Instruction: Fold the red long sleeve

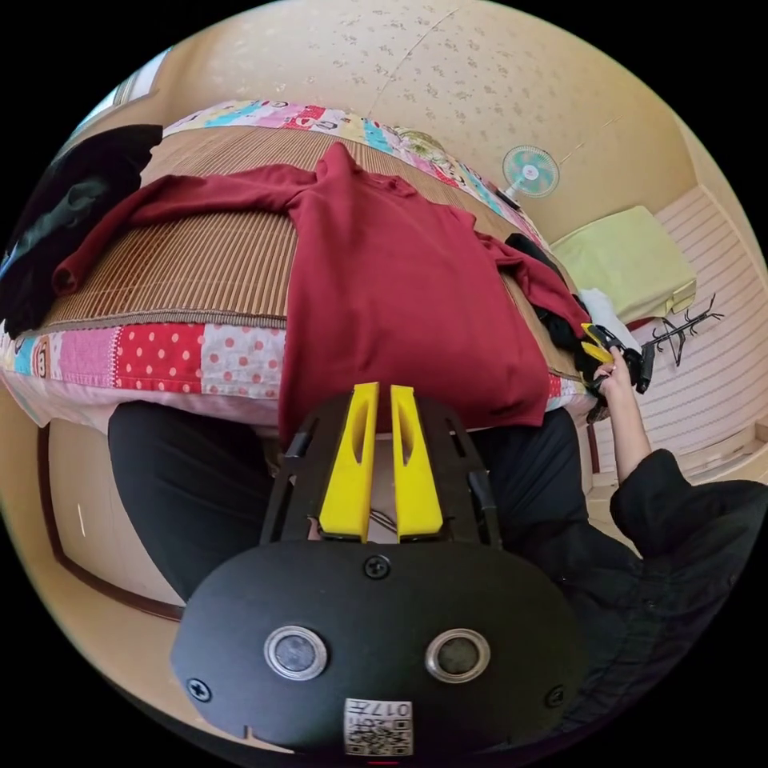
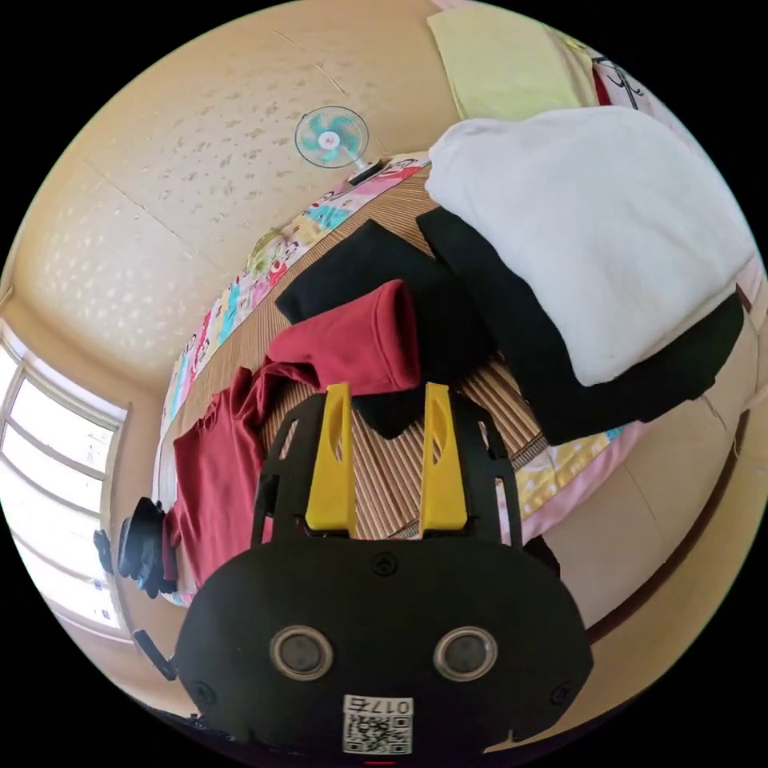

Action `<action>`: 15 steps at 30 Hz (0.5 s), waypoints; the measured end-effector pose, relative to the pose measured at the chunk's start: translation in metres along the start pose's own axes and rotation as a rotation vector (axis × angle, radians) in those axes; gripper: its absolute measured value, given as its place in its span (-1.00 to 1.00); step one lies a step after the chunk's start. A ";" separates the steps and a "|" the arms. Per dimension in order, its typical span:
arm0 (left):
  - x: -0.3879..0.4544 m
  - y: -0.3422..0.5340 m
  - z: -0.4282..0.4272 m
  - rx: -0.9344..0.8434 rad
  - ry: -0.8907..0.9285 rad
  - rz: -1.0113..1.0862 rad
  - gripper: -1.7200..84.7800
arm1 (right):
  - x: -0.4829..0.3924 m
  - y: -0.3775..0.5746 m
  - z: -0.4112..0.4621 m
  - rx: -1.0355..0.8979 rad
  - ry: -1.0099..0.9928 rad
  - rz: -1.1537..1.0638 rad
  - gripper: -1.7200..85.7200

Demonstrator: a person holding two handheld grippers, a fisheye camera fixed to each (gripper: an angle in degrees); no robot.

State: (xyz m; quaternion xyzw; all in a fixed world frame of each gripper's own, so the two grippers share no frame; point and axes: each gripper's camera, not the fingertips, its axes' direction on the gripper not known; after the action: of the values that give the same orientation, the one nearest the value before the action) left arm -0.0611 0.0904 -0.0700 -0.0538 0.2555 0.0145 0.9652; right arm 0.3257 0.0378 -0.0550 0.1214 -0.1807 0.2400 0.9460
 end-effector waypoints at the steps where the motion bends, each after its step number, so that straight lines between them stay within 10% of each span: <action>1: 0.003 0.002 -0.001 0.000 0.010 -0.011 -0.87 | -0.008 -0.001 -0.016 0.053 -0.002 -0.086 -0.84; 8: 0.016 0.027 -0.011 0.000 0.026 -0.018 -0.87 | 0.040 0.016 -0.096 0.275 0.243 0.068 -0.89; 15: 0.025 0.048 -0.012 -0.023 0.051 -0.023 -0.85 | 0.084 0.092 -0.079 0.175 -0.063 0.129 -0.72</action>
State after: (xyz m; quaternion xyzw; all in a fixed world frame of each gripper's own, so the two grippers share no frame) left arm -0.0482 0.1372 -0.0977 -0.0681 0.2790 0.0049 0.9579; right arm 0.3709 0.1762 -0.0795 0.1990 -0.1964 0.3115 0.9082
